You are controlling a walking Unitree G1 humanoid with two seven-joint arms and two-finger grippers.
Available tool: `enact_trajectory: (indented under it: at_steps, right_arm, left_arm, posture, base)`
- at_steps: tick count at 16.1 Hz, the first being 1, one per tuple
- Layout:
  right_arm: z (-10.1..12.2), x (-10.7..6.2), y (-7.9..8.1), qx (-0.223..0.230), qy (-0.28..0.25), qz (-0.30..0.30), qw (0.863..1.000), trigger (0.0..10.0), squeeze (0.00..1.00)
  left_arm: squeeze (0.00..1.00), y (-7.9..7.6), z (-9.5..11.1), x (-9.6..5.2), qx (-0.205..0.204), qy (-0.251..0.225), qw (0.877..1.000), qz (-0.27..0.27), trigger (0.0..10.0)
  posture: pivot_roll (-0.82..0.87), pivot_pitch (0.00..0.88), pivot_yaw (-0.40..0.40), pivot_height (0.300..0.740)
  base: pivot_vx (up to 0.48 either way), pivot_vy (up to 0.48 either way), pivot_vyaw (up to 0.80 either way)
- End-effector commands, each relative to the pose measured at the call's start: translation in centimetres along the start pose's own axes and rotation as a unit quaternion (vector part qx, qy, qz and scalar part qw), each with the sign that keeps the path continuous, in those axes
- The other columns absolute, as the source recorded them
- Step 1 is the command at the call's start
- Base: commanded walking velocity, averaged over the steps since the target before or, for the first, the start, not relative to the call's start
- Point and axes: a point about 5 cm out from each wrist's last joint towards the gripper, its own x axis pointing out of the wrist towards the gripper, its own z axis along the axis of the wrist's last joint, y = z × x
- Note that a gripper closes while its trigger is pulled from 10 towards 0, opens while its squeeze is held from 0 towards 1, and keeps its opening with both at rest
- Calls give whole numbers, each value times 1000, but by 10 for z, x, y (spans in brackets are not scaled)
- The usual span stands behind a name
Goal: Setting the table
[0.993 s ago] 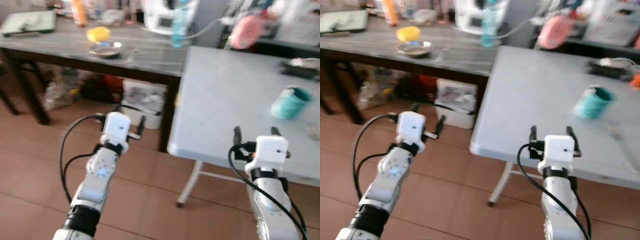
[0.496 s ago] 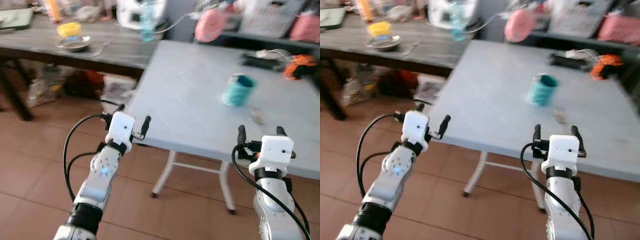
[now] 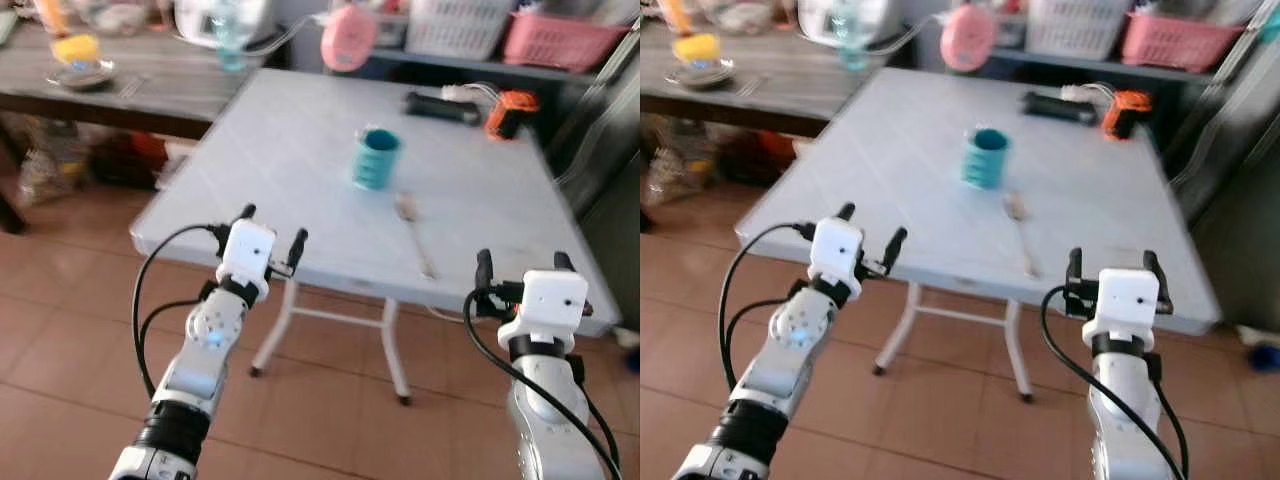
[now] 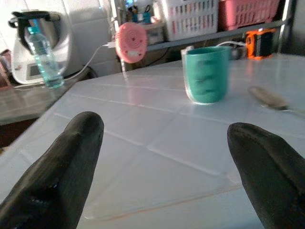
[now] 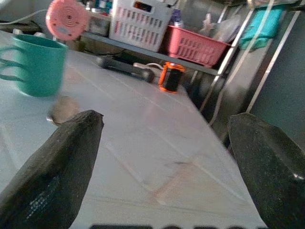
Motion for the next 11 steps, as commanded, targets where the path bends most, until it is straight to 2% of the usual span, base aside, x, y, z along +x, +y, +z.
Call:
enact_trajectory:
  at_steps: [1,11]
  right_arm:
    - [3,2,4,0,-5,5,1000,10000,0]
    - [2,-1,6,0,-5,5,1000,10000,0]
  left_arm:
    - [0,5,-2,-2,9,3,1000,4,10000]
    - [0,2,-1,-1,-26,4,999,-27,10000]
  posture:
    - [179,88,-19,740]
    - [178,91,-8,740]
  base:
    - [0,0,0]
    - [0,0,0]
